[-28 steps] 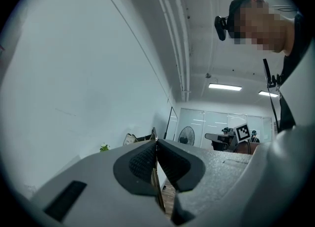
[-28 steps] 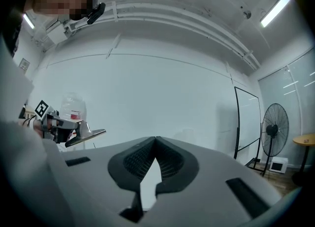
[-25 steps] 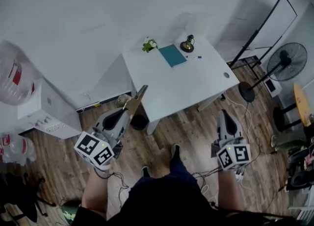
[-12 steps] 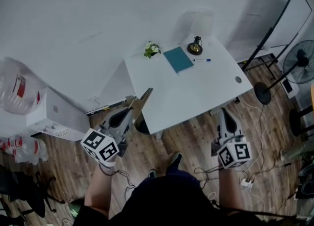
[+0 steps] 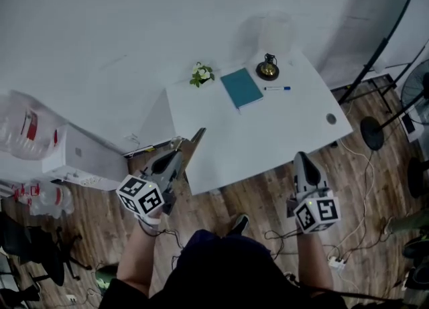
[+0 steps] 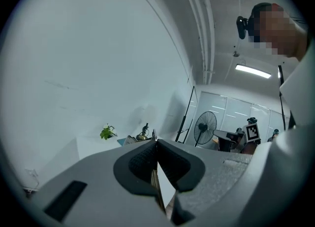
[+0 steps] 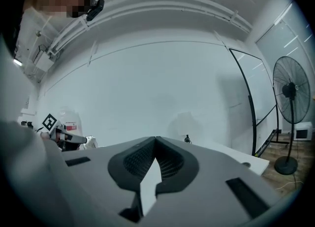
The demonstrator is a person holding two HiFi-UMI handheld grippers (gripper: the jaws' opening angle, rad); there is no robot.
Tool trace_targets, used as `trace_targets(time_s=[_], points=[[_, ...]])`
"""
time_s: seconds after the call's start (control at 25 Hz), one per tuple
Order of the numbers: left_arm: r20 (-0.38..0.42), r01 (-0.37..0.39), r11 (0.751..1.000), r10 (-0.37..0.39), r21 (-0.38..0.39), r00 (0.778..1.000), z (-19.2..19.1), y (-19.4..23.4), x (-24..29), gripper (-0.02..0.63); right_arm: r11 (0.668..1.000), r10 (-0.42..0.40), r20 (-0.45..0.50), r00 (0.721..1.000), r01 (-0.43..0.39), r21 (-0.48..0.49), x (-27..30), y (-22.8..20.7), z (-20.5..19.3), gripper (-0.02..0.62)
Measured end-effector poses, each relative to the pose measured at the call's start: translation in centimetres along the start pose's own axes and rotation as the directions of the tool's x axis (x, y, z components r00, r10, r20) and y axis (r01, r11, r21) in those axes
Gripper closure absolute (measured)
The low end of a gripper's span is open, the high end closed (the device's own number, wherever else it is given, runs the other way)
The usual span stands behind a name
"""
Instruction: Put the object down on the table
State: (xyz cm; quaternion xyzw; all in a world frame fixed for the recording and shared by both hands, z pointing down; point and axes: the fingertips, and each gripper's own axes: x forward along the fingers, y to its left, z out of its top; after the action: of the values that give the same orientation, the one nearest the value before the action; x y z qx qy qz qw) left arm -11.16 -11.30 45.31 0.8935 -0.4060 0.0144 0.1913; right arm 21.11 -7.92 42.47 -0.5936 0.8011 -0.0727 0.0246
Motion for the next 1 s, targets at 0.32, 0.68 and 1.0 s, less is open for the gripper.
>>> trace_targets(time_s=[0.32, 0.68, 1.0], points=[[-0.028, -0.049, 0.993, 0.046, -0.11, 0.999, -2.3, 3.2, 5.7, 0.597, 1.0, 0.005, -0.027, 1.0, -0.005, 0.029, 2.9, -4.1, -0.6, 0.591], [-0.089, -0.042, 0.978, 0.024, -0.205, 0.996, -6.0, 10.0, 11.1, 0.597, 1.0, -0.022, -0.121, 0.992, 0.022, 0.0, 7.3, -3.9, -2.8, 0.591], [-0.191, 0.003, 0.954, -0.063, -0.3, 0.98, -11.8, 15.6, 16.5, 0.597, 0.997, -0.059, -0.22, 0.974, 0.046, -0.065, 12.3, -2.0, -4.2, 0.591]])
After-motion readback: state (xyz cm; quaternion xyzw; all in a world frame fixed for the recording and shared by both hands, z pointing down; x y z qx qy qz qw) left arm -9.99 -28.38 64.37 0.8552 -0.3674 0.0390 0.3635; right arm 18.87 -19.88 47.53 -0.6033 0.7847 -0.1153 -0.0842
